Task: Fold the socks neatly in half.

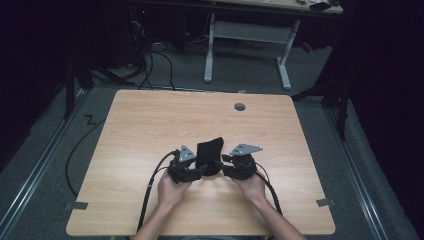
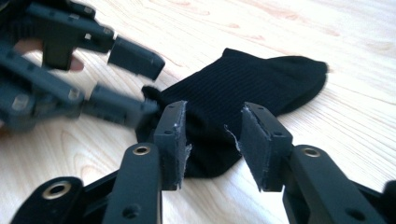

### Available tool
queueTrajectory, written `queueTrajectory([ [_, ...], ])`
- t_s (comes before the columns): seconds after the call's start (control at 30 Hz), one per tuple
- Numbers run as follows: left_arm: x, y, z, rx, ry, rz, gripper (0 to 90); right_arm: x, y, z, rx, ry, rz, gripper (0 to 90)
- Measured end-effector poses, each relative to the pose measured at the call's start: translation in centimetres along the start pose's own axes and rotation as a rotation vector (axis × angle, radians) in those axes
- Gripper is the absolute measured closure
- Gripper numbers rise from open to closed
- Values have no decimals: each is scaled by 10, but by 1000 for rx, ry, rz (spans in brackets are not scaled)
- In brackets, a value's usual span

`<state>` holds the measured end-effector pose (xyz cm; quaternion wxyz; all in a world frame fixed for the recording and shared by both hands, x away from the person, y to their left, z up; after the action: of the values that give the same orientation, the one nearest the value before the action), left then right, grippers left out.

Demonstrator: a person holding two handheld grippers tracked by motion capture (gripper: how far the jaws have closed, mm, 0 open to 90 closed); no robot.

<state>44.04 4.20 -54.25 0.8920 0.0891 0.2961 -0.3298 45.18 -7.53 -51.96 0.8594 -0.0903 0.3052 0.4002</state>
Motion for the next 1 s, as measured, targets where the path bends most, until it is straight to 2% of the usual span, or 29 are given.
queueTrajectory([
  [0.13,7,-2,-8,4,31,12,459,16,-1,-3,9,38,11,692],
  [0.23,11,-3,-14,1,52,13,460,24,-2,-8,-8,61,10,806],
  [0.3,14,-3,-16,-8,56,9,466,25,-2,-8,-21,54,3,856],
  [0.37,14,-3,-16,-10,50,12,470,22,-1,-5,-32,39,1,864],
  [0.57,14,-3,-16,1,51,33,488,9,6,1,-57,0,12,866],
  [0.67,15,-4,-16,0,49,40,495,4,11,0,-83,-13,0,861],
  [0.77,15,-3,-16,-4,51,38,497,11,11,-12,-105,25,-21,828],
  [0.83,14,-3,-16,-13,53,32,493,20,8,-24,-72,73,-14,761],
  [0.9,11,-2,-15,-9,46,22,466,19,5,-24,-46,67,-3,706],
  [1.0,4,-3,-9,-12,9,12,442,13,6,-21,-51,55,-9,674],
])
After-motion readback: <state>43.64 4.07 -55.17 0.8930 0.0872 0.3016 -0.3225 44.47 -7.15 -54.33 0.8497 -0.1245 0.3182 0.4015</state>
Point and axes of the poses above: each handheld gripper's, and its own axes: x roughly forward along the jaws, z roughly out of its top, y roughly to its left, the point moved 9 cm from there along x, roughly forward along the jaws, and after that the axes turned 2 degrees about x, right-handed, at the moved point
